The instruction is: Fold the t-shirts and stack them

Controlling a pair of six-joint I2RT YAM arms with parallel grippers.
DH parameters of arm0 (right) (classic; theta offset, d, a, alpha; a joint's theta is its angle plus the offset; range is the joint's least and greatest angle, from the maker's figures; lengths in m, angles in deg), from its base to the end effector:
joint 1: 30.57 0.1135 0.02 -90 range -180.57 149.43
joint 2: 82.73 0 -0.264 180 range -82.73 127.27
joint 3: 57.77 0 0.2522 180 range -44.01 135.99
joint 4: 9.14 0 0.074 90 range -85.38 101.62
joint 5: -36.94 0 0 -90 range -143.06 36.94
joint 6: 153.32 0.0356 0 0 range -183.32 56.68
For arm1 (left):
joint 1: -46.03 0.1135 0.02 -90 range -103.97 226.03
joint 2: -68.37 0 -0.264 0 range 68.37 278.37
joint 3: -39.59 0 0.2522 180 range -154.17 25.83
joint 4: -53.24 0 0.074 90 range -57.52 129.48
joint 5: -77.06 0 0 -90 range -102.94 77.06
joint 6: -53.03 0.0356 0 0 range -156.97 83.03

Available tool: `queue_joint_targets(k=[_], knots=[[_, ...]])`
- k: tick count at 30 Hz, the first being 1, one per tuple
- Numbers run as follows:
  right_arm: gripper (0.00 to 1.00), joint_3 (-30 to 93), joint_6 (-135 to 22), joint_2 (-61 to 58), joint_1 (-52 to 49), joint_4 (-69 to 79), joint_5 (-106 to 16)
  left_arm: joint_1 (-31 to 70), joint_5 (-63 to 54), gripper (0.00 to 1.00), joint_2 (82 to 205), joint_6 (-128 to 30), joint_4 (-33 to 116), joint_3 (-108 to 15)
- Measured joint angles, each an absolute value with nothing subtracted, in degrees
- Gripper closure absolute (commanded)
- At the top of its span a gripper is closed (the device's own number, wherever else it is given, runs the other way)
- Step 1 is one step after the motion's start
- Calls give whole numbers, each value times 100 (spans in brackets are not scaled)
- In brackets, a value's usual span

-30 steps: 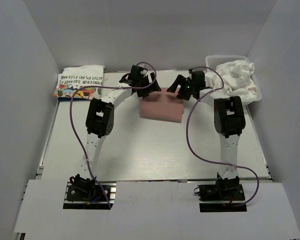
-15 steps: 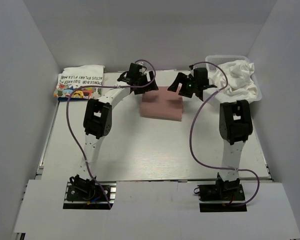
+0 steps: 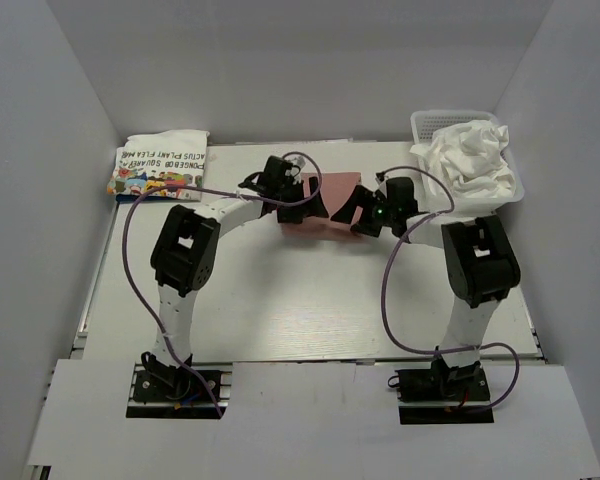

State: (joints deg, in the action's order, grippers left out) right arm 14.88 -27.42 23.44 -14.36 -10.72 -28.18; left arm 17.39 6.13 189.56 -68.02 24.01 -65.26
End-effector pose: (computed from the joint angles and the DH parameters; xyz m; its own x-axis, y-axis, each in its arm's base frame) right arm 0.3741 0.1244 0.1716 -0.7610 0.3327 -0.5569 -0.1850 0.7115 0.6779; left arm 0.4105 -0.2374 0.1915 -0.8741 -0.0781 -0.4794 0.2368 0.7933 -0.5610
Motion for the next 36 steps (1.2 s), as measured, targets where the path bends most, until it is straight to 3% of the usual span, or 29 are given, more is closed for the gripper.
queue_joint_targets(k=[12,22,27,32,36], knots=[[10,970,-2324,2608,-1582,-1944,-2503,1874,589,0,18827,-6979,2690,-5735],[10,708,-3277,504,-1497,-392,-3395,1861,-558,0,17797,-6616,1722,-5724],[10,529,-3620,-360,-1460,-232,-3810,1968,-1159,0,17839,-6380,1350,-6439],[10,210,-3751,-443,-1440,144,-3974,2082,-1467,0,18798,-6236,854,-7619],[10,183,-3830,-436,-1429,360,-4037,2147,-1588,0,19358,-6194,585,-7840]])
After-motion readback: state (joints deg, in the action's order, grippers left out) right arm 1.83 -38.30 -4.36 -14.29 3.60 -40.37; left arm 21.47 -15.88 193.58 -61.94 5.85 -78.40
